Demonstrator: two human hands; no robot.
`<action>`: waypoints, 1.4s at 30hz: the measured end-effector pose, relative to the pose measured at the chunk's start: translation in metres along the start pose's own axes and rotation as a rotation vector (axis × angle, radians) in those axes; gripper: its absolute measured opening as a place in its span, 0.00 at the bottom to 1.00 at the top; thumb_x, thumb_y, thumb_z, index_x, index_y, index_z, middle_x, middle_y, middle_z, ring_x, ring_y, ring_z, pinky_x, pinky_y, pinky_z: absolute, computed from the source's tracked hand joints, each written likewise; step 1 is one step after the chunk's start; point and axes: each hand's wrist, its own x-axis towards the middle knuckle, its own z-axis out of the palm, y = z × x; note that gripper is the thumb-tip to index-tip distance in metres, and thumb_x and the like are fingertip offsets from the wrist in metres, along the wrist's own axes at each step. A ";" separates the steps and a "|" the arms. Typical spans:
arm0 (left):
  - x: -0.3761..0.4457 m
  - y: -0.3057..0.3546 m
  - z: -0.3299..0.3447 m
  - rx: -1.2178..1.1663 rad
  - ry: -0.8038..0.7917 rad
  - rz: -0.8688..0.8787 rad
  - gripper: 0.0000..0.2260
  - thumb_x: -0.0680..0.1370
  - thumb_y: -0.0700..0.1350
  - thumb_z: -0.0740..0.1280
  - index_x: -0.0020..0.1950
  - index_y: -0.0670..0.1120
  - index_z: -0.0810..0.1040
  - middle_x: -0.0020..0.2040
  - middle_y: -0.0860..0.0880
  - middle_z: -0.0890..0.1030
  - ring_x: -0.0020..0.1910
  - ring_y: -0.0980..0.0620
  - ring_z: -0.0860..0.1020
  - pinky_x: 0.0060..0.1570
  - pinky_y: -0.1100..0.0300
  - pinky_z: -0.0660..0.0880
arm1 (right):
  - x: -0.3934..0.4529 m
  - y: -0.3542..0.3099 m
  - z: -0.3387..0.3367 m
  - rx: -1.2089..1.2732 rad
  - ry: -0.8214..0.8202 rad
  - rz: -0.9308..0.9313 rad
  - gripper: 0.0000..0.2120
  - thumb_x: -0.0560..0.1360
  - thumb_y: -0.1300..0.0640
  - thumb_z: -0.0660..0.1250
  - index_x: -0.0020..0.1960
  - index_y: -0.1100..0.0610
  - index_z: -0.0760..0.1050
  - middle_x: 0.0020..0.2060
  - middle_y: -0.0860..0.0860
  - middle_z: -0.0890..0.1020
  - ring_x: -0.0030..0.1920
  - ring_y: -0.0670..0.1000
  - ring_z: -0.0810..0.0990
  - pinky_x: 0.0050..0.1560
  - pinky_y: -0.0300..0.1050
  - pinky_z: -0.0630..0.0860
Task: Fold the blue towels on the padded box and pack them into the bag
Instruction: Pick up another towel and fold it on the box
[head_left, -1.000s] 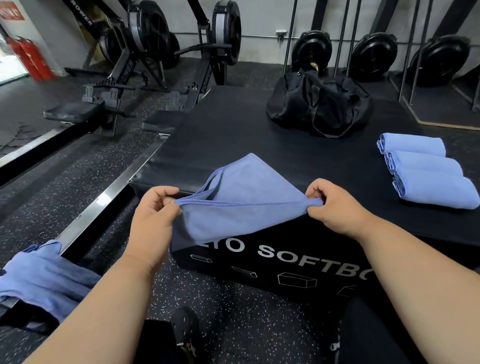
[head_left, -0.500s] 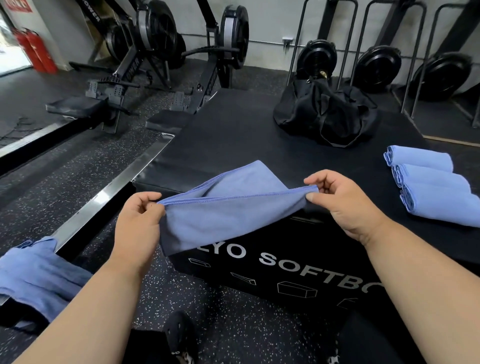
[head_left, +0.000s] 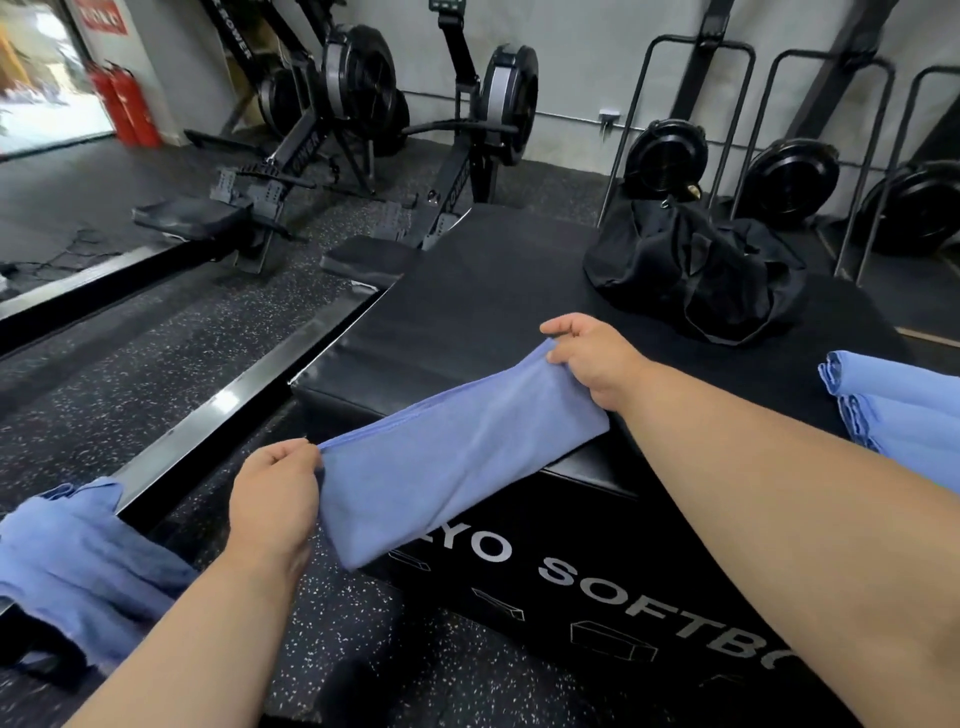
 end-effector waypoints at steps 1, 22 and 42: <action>0.004 -0.001 -0.001 -0.007 0.033 -0.026 0.13 0.68 0.34 0.60 0.31 0.49 0.62 0.32 0.49 0.58 0.34 0.50 0.56 0.35 0.51 0.49 | 0.005 0.004 0.005 -0.037 0.004 0.028 0.17 0.76 0.67 0.66 0.56 0.48 0.81 0.52 0.49 0.81 0.54 0.51 0.80 0.50 0.43 0.76; 0.022 -0.014 -0.010 0.018 0.163 -0.110 0.06 0.66 0.36 0.63 0.39 0.45 0.70 0.39 0.45 0.63 0.40 0.44 0.59 0.36 0.50 0.52 | 0.027 0.024 0.023 -0.031 0.137 0.070 0.07 0.78 0.59 0.73 0.54 0.51 0.83 0.52 0.48 0.83 0.51 0.48 0.80 0.45 0.40 0.74; 0.024 -0.005 -0.013 0.004 0.179 -0.189 0.07 0.65 0.35 0.62 0.38 0.45 0.67 0.35 0.45 0.61 0.35 0.47 0.59 0.33 0.53 0.54 | 0.033 0.010 0.025 -0.439 0.011 0.111 0.07 0.79 0.56 0.72 0.42 0.52 0.79 0.45 0.50 0.83 0.48 0.54 0.81 0.55 0.50 0.79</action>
